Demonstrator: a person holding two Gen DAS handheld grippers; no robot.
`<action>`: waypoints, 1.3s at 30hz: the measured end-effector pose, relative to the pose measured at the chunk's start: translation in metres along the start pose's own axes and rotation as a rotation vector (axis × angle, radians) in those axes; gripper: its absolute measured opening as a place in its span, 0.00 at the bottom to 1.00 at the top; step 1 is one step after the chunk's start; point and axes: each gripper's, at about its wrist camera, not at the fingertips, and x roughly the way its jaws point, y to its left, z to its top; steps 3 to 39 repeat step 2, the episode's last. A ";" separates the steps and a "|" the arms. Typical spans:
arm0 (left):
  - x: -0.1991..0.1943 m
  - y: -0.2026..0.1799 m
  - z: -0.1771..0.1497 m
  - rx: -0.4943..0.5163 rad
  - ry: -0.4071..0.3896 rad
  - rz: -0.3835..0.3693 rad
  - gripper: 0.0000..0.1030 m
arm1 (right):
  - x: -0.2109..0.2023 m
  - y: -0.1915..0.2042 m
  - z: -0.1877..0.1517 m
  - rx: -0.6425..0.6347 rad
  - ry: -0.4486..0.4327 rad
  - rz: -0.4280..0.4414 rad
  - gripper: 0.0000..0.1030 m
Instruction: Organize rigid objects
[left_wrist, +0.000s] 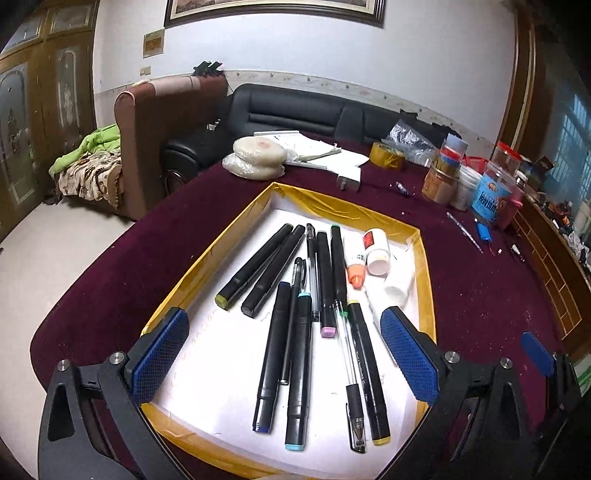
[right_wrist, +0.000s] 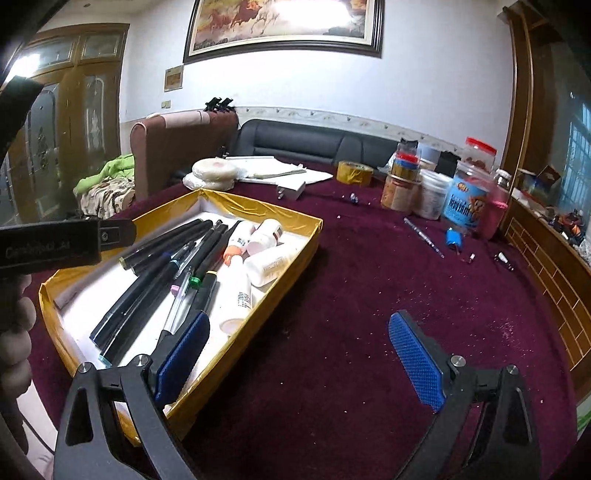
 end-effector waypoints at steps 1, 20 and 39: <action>0.001 -0.001 0.000 0.005 0.005 0.005 1.00 | 0.001 -0.002 0.000 0.010 0.005 0.004 0.93; 0.002 -0.002 0.001 0.010 0.008 0.011 1.00 | 0.002 -0.005 0.000 0.024 0.012 0.009 0.93; 0.002 -0.002 0.001 0.010 0.008 0.011 1.00 | 0.002 -0.005 0.000 0.024 0.012 0.009 0.93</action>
